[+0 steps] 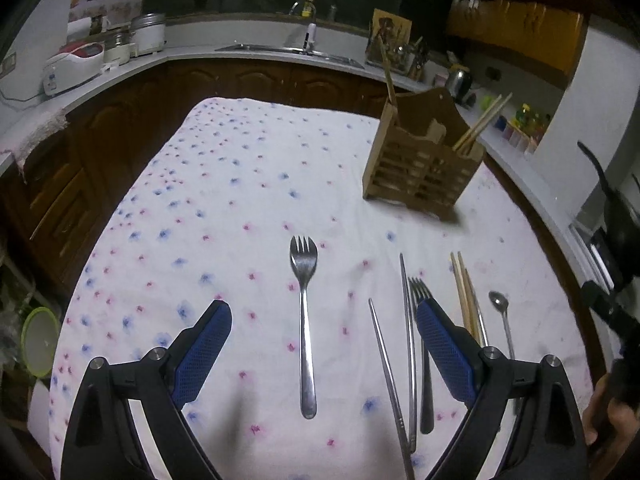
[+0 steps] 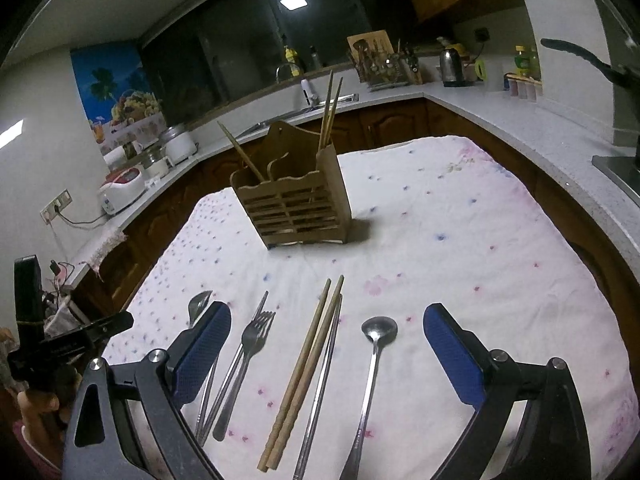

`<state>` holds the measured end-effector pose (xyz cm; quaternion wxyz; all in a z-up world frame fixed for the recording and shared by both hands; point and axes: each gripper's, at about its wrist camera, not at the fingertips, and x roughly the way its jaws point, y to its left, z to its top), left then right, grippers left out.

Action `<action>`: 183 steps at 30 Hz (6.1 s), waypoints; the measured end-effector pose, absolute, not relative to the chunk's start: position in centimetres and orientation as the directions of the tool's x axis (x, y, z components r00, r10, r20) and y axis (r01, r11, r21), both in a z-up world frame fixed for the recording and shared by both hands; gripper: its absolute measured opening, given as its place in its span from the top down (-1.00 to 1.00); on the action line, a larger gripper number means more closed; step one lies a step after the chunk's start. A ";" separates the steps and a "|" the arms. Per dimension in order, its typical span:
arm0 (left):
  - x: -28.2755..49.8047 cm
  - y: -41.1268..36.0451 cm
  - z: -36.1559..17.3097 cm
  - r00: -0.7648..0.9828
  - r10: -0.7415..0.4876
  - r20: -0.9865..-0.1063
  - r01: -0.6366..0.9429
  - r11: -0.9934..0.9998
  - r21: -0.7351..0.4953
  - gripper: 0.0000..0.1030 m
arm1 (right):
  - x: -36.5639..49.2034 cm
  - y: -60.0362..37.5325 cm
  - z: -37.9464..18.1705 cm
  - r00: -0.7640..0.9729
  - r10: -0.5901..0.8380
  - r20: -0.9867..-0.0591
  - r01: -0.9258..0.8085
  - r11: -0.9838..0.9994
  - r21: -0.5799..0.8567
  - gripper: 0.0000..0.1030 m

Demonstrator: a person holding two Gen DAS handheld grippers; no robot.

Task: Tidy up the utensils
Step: 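Move both open tools back over the remaining utensils, then close the left tool on a metal chopstick while the right tool grasps another metal chopstick, then lift both metal chopsticks and carry them over the wooden holder, then open both tools to drop the metal chopsticks into the holder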

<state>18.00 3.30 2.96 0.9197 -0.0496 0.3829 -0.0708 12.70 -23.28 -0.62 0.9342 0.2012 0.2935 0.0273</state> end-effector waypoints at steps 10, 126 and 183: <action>19.5 1.0 1.8 0.653 -0.177 -0.736 0.138 0.984 -0.114 -0.80 | 14.5 -22.9 -1.6 0.795 0.167 -0.583 0.076 0.926 0.369 -0.40; 21.9 5.6 15.4 0.861 -0.381 -0.338 0.313 0.919 -0.238 0.96 | 20.2 -25.8 13.2 0.916 0.184 -0.356 -0.054 0.937 0.346 0.92; 44.1 1.6 4.7 0.853 -0.343 -0.393 0.202 0.912 -0.356 0.86 | 34.9 -29.7 5.1 0.894 0.185 -0.408 0.055 0.859 0.509 0.81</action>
